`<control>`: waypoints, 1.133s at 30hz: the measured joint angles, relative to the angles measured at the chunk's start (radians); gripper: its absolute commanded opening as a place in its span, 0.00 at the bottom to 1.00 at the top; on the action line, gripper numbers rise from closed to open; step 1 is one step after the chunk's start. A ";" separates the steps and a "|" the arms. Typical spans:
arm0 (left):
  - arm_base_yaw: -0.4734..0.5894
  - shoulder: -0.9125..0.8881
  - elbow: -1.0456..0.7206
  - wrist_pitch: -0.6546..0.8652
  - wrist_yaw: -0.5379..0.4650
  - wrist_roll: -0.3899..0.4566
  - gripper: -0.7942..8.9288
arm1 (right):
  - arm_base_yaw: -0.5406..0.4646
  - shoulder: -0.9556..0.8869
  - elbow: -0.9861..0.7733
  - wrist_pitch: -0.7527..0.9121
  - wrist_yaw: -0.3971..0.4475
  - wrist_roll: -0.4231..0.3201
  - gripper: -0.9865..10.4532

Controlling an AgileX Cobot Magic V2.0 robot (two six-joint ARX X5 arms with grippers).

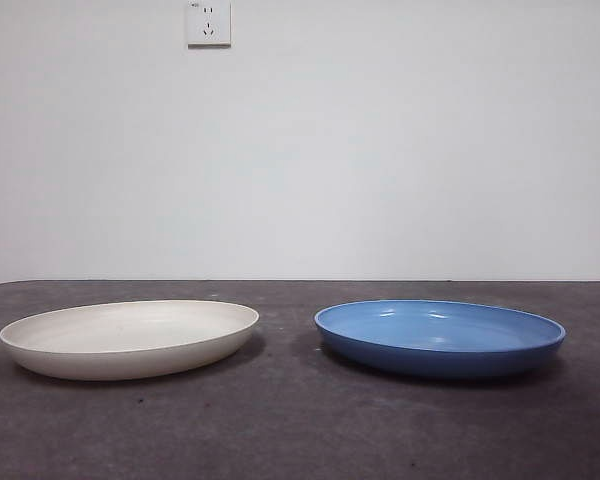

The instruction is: Pick up the white plate, put it on the blue plate, put it on desk

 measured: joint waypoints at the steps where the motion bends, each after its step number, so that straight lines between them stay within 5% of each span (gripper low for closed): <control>1: 0.000 0.019 0.027 -0.015 0.000 0.001 0.10 | 0.000 0.010 0.028 -0.019 0.000 0.000 0.09; 8: 0.000 0.196 0.236 -0.131 0.095 0.088 0.10 | 0.000 0.150 0.240 -0.183 -0.030 -0.060 0.09; 21: -0.045 0.558 0.615 -0.472 0.342 0.375 0.10 | 0.001 0.585 0.698 -0.658 -0.320 -0.291 0.09; 34: -0.248 0.695 0.723 -0.650 0.394 0.499 0.10 | 0.124 0.750 0.798 -0.942 -0.335 -0.460 0.09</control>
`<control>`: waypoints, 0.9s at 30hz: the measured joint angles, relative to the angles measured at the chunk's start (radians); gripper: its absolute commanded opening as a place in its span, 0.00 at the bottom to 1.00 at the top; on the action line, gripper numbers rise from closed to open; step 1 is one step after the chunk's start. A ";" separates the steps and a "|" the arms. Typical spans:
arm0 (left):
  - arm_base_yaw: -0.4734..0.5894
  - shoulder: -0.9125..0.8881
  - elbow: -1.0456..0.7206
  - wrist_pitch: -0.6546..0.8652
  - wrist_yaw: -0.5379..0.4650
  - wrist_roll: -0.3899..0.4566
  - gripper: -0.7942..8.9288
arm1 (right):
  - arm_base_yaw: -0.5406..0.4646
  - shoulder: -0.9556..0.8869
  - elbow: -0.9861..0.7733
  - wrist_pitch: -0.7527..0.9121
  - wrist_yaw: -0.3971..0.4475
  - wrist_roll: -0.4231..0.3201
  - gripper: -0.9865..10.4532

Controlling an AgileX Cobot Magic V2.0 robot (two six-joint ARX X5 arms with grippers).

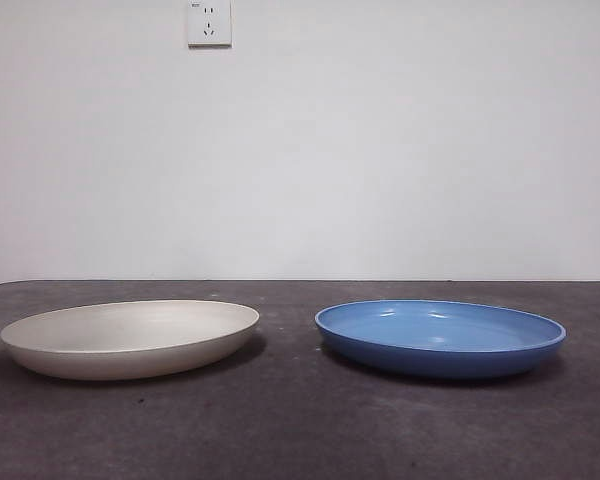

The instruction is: Pick up the white plate, put it on the blue plate, put it on desk

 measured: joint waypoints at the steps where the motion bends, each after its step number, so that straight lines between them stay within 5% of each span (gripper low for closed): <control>1: -0.004 0.000 0.000 0.000 0.000 0.001 0.10 | 0.010 0.002 0.000 -0.006 0.000 -0.006 0.09; 6: -0.008 0.000 0.000 0.003 0.000 0.003 0.21 | 0.029 0.001 0.000 -0.006 0.000 -0.016 0.13; 11: -0.008 0.000 0.000 0.003 0.000 0.002 0.58 | 0.029 0.002 0.000 -0.005 0.001 -0.015 0.48; 20: -0.009 0.010 0.000 0.025 -0.014 -0.005 0.60 | 0.029 0.002 0.000 0.009 0.001 -0.014 0.49; 27: -0.009 0.093 0.000 0.097 -0.179 -0.027 0.59 | 0.029 0.002 0.000 0.013 0.001 -0.014 0.49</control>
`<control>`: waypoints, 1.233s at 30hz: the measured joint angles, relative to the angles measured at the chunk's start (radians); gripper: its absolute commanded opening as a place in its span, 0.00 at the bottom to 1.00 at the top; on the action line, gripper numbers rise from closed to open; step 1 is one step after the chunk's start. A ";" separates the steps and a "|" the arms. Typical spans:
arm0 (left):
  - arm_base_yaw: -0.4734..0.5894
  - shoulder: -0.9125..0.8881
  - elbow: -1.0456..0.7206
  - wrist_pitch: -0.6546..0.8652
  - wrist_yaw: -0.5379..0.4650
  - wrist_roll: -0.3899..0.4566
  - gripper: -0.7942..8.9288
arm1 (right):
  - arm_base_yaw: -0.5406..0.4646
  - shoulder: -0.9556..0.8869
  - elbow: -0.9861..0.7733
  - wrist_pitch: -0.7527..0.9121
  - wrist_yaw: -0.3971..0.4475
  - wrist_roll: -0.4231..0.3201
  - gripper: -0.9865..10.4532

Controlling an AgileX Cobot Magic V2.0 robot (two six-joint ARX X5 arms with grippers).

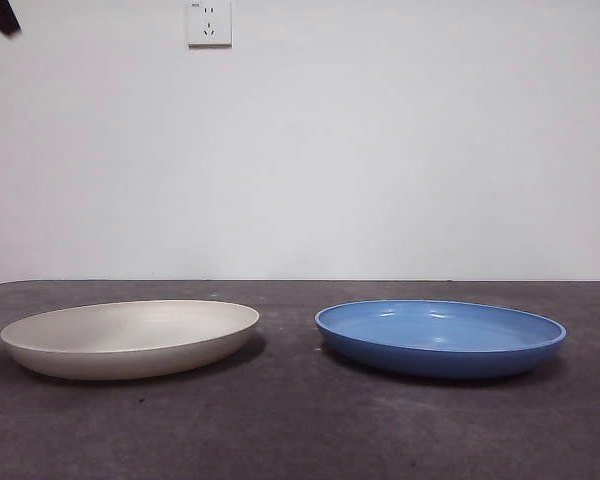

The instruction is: Pick up the white plate, put it on the blue plate, put it on desk

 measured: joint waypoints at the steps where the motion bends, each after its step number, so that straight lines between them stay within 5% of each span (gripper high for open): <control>1: 0.000 0.015 0.000 0.022 -0.019 -0.005 0.59 | 0.000 0.000 0.000 0.000 0.000 0.000 0.49; 14: 0.000 0.376 0.023 0.224 -0.171 -0.047 0.59 | 0.000 0.000 0.000 0.003 0.000 0.006 0.49; 37: 0.079 0.764 0.064 0.384 -0.175 -0.049 0.59 | 0.000 0.000 0.000 0.003 0.000 0.006 0.49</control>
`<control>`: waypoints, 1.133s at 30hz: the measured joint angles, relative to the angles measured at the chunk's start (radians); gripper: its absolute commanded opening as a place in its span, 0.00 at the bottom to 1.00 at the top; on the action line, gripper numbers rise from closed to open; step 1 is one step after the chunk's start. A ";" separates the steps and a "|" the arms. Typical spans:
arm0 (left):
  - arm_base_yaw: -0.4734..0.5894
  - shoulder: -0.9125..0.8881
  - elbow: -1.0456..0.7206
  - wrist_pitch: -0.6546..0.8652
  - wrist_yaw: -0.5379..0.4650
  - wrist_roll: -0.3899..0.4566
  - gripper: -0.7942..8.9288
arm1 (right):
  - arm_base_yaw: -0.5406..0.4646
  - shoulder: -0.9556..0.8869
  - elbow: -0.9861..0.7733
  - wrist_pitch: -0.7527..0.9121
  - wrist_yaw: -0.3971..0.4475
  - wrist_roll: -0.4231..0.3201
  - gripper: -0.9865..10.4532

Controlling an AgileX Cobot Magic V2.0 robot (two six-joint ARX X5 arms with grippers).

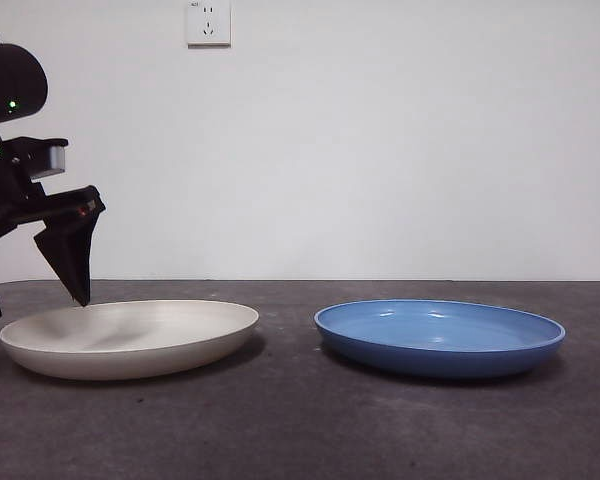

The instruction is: Pick up the white plate, put it on the blue plate, put it on desk

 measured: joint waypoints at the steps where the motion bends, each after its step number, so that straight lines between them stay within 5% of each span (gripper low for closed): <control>1: 0.000 0.004 0.000 0.001 0.002 0.000 0.59 | 0.000 0.000 0.000 0.000 0.000 0.000 0.49; 13: 0.000 0.039 0.001 -0.001 0.005 0.000 0.47 | 0.000 0.000 0.000 0.000 0.002 0.000 0.49; 25: 0.000 0.039 0.001 -0.012 0.005 -0.002 0.09 | 0.000 0.000 0.000 0.002 0.003 0.000 0.49; 34: 0.000 0.039 0.001 0.003 0.005 -0.027 0.09 | 0.000 0.000 0.000 0.002 0.003 0.000 0.49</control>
